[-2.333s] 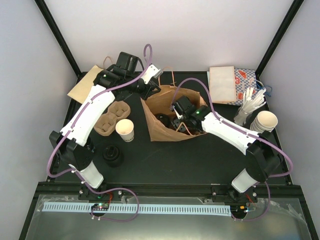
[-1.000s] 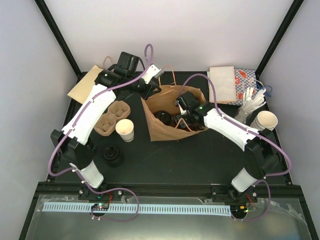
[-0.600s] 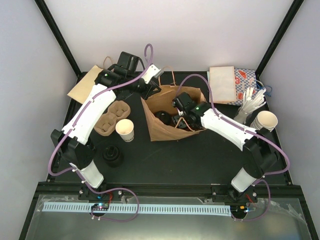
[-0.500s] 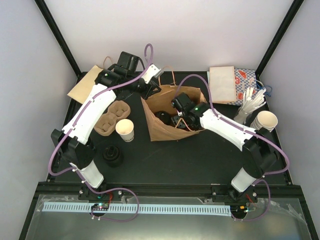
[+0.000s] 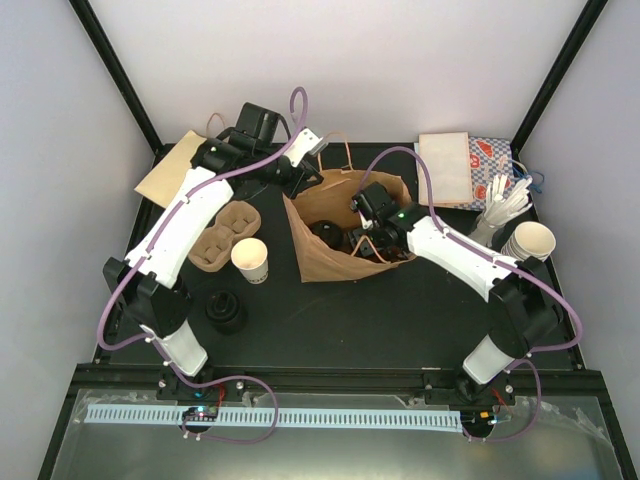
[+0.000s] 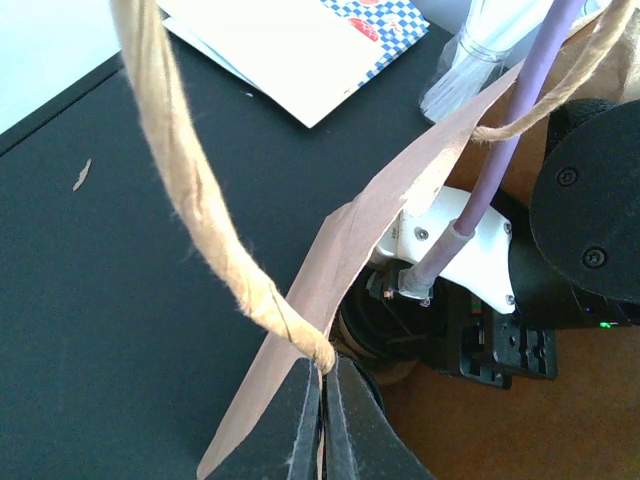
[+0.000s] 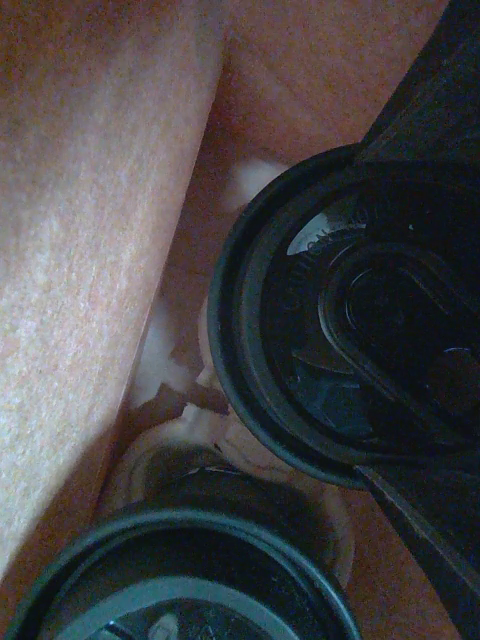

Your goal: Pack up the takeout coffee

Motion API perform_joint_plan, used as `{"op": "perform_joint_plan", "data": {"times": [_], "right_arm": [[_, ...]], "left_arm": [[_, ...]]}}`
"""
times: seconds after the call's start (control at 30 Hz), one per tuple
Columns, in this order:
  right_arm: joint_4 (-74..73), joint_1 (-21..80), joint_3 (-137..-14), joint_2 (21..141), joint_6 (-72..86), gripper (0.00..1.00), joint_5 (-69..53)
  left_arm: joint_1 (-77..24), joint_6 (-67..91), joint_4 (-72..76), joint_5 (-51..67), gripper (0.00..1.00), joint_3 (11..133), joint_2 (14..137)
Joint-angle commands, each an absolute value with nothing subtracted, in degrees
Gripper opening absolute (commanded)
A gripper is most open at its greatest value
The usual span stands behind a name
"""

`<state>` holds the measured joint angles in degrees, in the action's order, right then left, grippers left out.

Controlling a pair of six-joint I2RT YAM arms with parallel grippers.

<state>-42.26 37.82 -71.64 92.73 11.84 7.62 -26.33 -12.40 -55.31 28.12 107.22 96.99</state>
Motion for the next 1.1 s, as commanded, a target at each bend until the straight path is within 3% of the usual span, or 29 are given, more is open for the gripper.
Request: {"op": "perform_joint_plan", "data": {"times": [0.0, 0.67, 0.7, 0.77, 0.8, 1.07], "right_arm": [[-54.9, 37.8, -67.3, 96.6, 11.8, 0.66, 7.4], [-58.1, 39.7, -73.0, 95.4, 12.3, 0.67, 12.1], [-58.2, 39.7, -73.5, 95.1, 12.2, 0.71, 11.9], [-58.5, 39.7, -74.3, 94.3, 12.0, 0.96, 11.7], [-58.4, 39.7, -74.7, 93.8, 12.1, 0.99, 11.8], [-60.7, 39.7, -79.1, 92.5, 12.1, 1.0, 11.6]], "left_arm": [[-26.3, -11.6, -57.2, 28.2, 0.02, 109.4, 98.0], [-26.3, -11.3, -57.7, 28.2, 0.02, 109.5, 97.9], [-26.3, -11.3, -57.8, 28.2, 0.02, 109.5, 97.9], [-26.3, -11.4, -57.9, 28.2, 0.01, 109.5, 98.0], [-26.3, -11.4, -57.9, 28.2, 0.02, 109.5, 98.0], [-26.3, -11.4, -57.9, 28.4, 0.01, 109.8, 98.0]]}}
